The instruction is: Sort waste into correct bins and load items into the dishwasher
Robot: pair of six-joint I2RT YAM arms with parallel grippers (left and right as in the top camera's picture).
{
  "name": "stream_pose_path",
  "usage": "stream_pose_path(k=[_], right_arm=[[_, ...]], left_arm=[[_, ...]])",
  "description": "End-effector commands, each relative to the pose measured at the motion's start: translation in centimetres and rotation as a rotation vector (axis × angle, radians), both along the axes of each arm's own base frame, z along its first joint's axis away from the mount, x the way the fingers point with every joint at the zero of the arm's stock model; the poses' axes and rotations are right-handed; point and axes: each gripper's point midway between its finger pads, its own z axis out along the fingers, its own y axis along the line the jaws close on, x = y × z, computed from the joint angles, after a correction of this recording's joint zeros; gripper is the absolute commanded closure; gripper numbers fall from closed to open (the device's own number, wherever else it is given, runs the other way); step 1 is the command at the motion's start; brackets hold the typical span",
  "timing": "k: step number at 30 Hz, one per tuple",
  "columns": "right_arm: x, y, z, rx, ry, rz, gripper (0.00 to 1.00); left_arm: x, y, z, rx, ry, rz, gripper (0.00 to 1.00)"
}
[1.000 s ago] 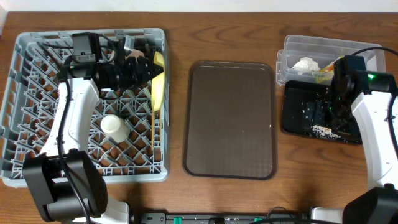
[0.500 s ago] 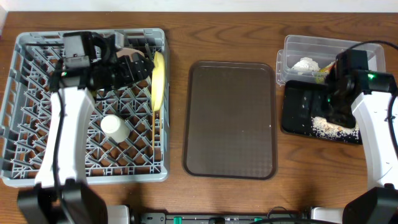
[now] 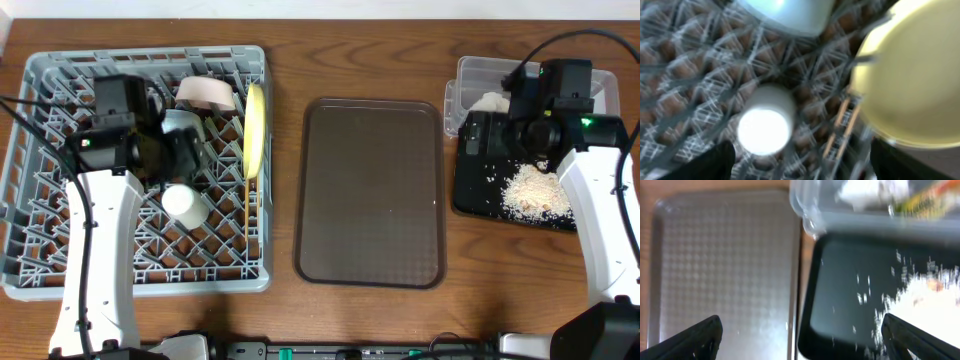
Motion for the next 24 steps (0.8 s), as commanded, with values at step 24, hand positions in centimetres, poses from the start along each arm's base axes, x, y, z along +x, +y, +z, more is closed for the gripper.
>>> stream_pose_path(k=[24], right_arm=[[-13.1, -2.9, 3.6, -0.125, -0.372, -0.195, 0.01]], left_arm=[[-11.7, -4.0, 7.6, 0.087, -0.644, -0.214, 0.11]])
